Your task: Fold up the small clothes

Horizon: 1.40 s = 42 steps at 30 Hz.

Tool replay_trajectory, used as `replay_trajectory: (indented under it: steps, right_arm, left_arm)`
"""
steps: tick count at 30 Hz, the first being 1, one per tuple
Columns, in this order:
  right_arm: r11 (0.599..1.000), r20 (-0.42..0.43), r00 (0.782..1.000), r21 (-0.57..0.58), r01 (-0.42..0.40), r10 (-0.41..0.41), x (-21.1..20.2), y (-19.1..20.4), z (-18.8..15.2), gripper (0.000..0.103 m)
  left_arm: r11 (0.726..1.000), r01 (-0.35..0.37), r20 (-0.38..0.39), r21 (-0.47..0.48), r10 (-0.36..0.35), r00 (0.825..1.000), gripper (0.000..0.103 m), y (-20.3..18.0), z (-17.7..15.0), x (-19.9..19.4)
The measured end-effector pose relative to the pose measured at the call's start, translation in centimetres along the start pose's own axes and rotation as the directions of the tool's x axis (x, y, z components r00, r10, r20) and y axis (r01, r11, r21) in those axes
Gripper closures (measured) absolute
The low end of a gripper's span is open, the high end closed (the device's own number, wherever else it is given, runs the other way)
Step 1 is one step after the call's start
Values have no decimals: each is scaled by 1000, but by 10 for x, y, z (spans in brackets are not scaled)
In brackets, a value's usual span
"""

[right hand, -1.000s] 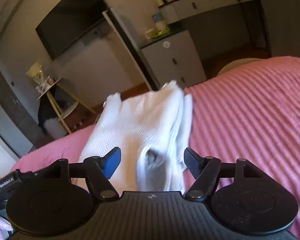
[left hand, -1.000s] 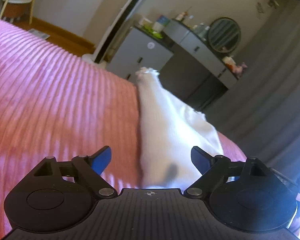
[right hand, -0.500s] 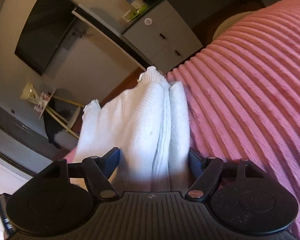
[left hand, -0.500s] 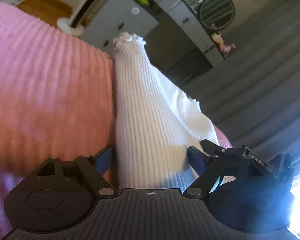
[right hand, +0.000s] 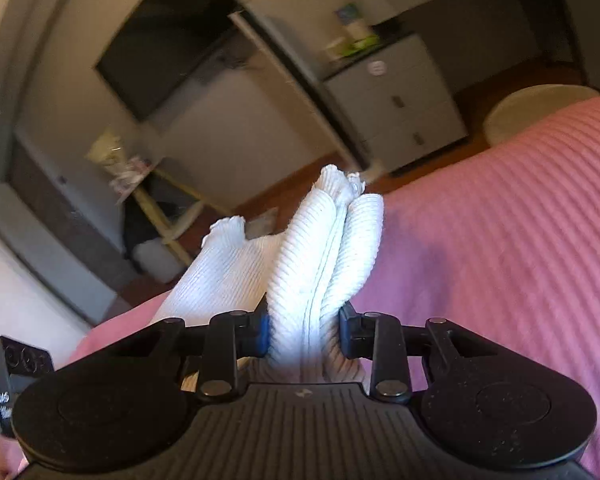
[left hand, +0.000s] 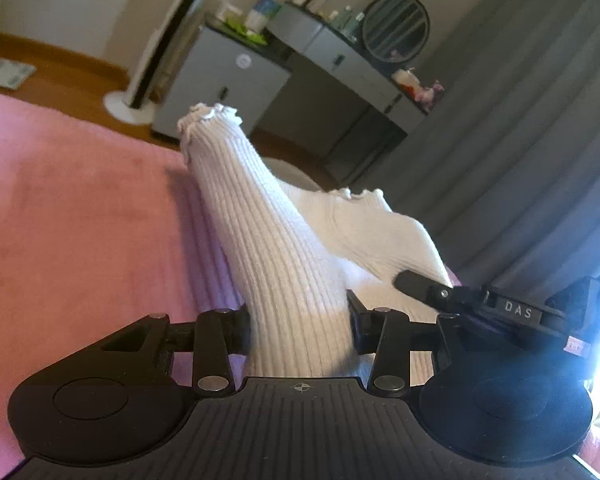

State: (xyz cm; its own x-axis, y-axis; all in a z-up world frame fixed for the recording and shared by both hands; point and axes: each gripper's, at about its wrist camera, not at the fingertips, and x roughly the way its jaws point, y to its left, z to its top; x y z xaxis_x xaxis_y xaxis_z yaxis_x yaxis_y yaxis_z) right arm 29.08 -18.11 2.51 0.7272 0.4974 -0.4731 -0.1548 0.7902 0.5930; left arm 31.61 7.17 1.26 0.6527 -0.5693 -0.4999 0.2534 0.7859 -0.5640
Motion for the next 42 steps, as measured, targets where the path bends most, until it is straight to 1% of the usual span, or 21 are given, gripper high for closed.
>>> replay_trajectory:
  steps: [2,5,6,7,8,9,12,14,20,23,24,25,28,29,30,31,33,35,38,40,42]
  right_arm:
    - [1000,-20,1000,1,-16,16,-3,8,-20,73]
    - [999,-92,995,27,27,-24,5,12,-41,73]
    - [998,-117,991,18,68,-66,9,13,-48,70]
    - [991,-128,984,12,130,-127,9,15,-54,61]
    - [986,-115,980,21,165,-162,2,16,-59,56]
    - [984,-94,982,45,170,-165,-9,18,-63,53]
    - [984,-41,991,126,130,-126,-54,27,-81,43]
    - [985,-24,997,151,80,-77,-77,29,-96,42]
    - [981,-43,999,195,22,-14,-69,33,-111,42]
    - [979,-83,995,193,69,-54,-50,33,-113,46]
    - [979,-95,992,177,101,-85,-43,34,-113,54]
    - [978,-110,985,146,151,-136,-38,35,-113,70]
    - [973,-96,968,-18,231,-232,-28,52,-111,82]
    - [961,-45,963,-96,259,-265,-31,63,-110,84]
    - [945,9,957,-156,287,-289,-36,73,-110,93]
    - [913,77,943,-238,332,-323,-39,83,-113,93]
    - [845,142,919,-360,395,-369,-35,92,-126,92]
    - [818,98,913,-415,399,-396,-21,85,-140,91]
    - [858,73,933,-373,352,-352,-24,75,-144,86]
    - [903,30,945,-284,321,-326,-37,75,-131,74]
    - [926,69,951,-216,309,-301,-56,77,-124,71]
  left_arm:
    - [998,-49,6,26,49,999,56,-2,-15,-22]
    - [987,-159,-46,18,159,986,54,3,-39,-27]
    - [981,-196,-67,1,196,978,50,6,-47,-25]
    - [973,-230,-87,-12,229,970,44,9,-55,-24]
    - [964,-266,-85,-25,264,961,31,11,-62,-27]
    - [955,-292,-64,-44,289,955,27,9,-66,-36]
    - [963,-255,-4,-82,256,967,20,0,-79,-73]
    - [961,-274,-2,-46,275,962,17,-7,-92,-90]
    - [941,-323,-141,102,335,931,17,-22,-120,-82]
    - [926,-340,-159,162,365,917,16,-28,-128,-83]
    - [923,-344,-162,175,371,914,17,-29,-130,-83]
    - [919,-352,-166,179,381,909,17,-30,-130,-80]
    - [901,-407,-151,148,427,891,20,-26,-130,-69]
    - [894,-429,-136,126,444,886,22,-23,-128,-66]
    - [889,-447,-120,96,456,882,26,-21,-128,-64]
    - [888,-456,-103,64,460,882,28,-18,-128,-62]
    - [891,-454,-66,25,454,888,28,-15,-132,-62]
    - [885,-463,-43,47,465,884,29,-14,-138,-60]
    - [888,-451,-34,87,455,890,30,-15,-139,-65]
    - [892,-451,-26,42,452,891,32,-13,-134,-81]
    - [894,-448,10,-23,449,894,32,-10,-128,-98]
